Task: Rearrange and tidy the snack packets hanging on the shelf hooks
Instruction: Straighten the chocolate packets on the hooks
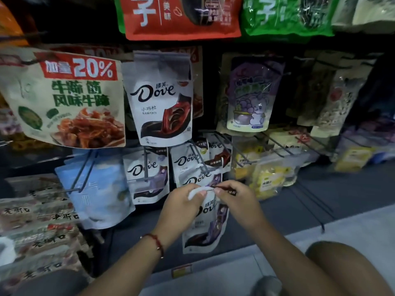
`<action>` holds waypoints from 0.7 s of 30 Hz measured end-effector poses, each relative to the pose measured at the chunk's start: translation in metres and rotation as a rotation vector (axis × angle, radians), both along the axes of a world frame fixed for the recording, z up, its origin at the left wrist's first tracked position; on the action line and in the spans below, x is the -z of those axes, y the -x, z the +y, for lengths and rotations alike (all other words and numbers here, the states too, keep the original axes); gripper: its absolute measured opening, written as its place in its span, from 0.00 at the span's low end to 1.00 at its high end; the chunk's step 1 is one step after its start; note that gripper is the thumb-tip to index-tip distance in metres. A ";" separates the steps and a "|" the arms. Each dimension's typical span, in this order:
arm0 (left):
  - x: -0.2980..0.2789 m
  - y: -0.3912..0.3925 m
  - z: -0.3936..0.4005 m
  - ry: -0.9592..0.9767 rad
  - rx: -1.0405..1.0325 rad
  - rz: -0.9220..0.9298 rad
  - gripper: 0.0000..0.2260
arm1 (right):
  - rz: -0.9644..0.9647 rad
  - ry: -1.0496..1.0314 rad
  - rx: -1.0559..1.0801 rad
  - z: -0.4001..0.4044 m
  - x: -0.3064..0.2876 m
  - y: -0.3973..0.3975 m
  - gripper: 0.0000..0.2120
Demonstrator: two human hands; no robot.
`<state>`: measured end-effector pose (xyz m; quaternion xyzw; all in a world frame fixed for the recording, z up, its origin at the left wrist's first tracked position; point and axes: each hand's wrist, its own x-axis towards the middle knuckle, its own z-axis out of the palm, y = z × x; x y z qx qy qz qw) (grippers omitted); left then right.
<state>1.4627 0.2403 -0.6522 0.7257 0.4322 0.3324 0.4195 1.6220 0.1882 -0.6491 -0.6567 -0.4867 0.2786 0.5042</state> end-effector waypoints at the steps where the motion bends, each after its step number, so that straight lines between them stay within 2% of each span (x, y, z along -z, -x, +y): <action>1: 0.001 -0.004 0.003 0.010 -0.010 -0.011 0.09 | 0.007 -0.009 0.013 0.003 0.001 -0.001 0.05; 7: 0.004 -0.020 0.020 0.005 -0.079 -0.102 0.09 | 0.041 -0.041 0.082 0.021 0.005 -0.006 0.02; 21: 0.013 -0.038 0.045 -0.044 -0.207 -0.204 0.07 | 0.096 -0.052 0.176 0.055 0.007 -0.008 0.03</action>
